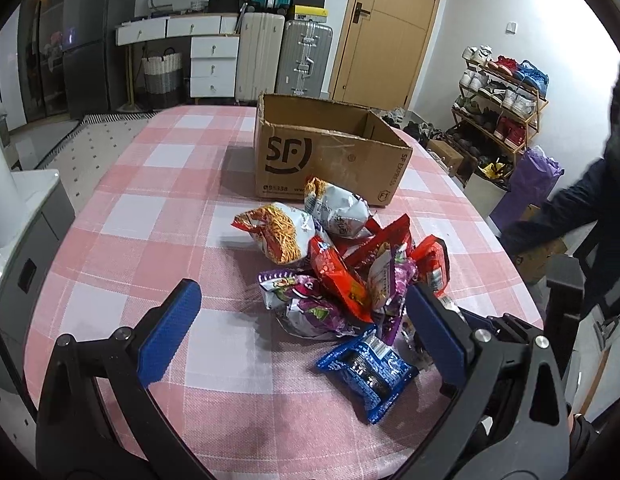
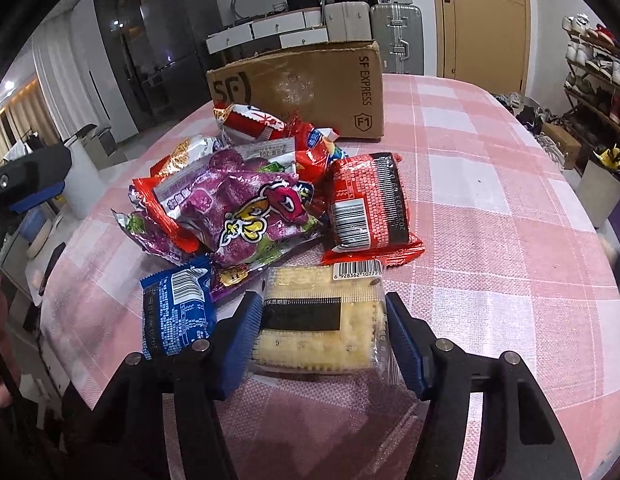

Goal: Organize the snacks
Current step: 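Lower the right gripper onto the clear cracker pack and close it, then grasp the blue cookie pack with the left gripper while the right gripper holds the crackers, then carry both packs into the cardboard box and open both grippers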

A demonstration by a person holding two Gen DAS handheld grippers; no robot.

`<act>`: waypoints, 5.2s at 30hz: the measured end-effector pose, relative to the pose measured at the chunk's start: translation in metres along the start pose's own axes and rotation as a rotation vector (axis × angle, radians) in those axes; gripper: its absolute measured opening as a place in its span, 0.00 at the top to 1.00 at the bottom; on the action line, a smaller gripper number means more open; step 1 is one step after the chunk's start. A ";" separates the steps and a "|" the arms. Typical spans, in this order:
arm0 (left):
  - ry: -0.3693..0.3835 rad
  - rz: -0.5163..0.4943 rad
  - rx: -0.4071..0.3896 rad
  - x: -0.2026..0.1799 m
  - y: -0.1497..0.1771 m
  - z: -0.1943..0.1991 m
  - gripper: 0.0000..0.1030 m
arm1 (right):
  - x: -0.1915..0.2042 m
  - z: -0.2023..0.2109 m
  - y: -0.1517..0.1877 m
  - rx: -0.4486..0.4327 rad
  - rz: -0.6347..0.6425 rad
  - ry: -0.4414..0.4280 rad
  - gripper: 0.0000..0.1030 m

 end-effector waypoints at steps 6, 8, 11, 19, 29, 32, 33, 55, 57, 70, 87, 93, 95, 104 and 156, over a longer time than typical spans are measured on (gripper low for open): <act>0.032 0.032 0.045 0.003 0.007 -0.008 0.01 | -0.006 0.010 -0.002 -0.027 -0.021 -0.007 0.39; 0.032 0.028 0.053 0.003 0.009 -0.011 0.01 | -0.007 0.015 -0.003 -0.041 -0.022 -0.009 0.39; 0.038 0.017 0.070 0.001 0.015 -0.013 0.01 | -0.008 0.020 -0.003 -0.055 -0.027 -0.012 0.39; 0.088 0.014 0.163 -0.007 0.035 -0.026 0.01 | -0.013 0.032 -0.005 -0.087 -0.038 -0.013 0.39; 0.093 -0.010 0.294 -0.033 0.065 -0.052 0.01 | -0.022 0.042 -0.005 -0.124 -0.060 -0.013 0.39; 0.073 -0.026 0.330 -0.040 0.073 -0.063 0.01 | -0.026 0.045 -0.004 -0.132 -0.064 -0.007 0.39; 0.067 -0.029 0.342 -0.042 0.075 -0.066 0.01 | -0.028 0.045 -0.004 -0.133 -0.068 -0.008 0.39; 0.010 -0.112 0.384 -0.075 0.083 -0.111 0.29 | -0.047 0.046 0.006 -0.137 -0.122 -0.019 0.39; 0.017 -0.142 0.380 -0.080 0.085 -0.109 0.33 | -0.046 0.046 0.006 -0.139 -0.120 -0.020 0.39; 0.119 -0.156 0.380 -0.081 0.094 -0.099 0.61 | -0.042 0.048 0.005 -0.140 -0.104 -0.012 0.39; 0.115 -0.108 0.337 -0.055 0.082 -0.088 0.61 | -0.035 0.049 0.005 -0.131 -0.086 -0.005 0.39; 0.115 -0.094 0.314 -0.047 0.073 -0.082 0.61 | -0.031 0.048 0.004 -0.125 -0.077 0.001 0.39; 0.114 -0.084 0.303 -0.044 0.069 -0.079 0.61 | -0.031 0.049 0.003 -0.125 -0.073 0.005 0.39; 0.113 -0.034 0.253 -0.018 0.046 -0.067 0.60 | -0.029 0.049 -0.001 -0.128 -0.073 0.008 0.39; 0.094 -0.100 0.015 -0.017 -0.204 -0.077 0.60 | 0.015 0.062 -0.217 -0.283 0.091 -0.136 0.39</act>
Point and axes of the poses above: each gripper's, at about its wrist camera, not at the fingertips, and z roughly against the way its jaws point, x to its left, y to its underside, the point moved 9 cm from there along -z, roughly the way its jaws point, and after that the axes turned 1 degree about -y, right-handed, at the moved point
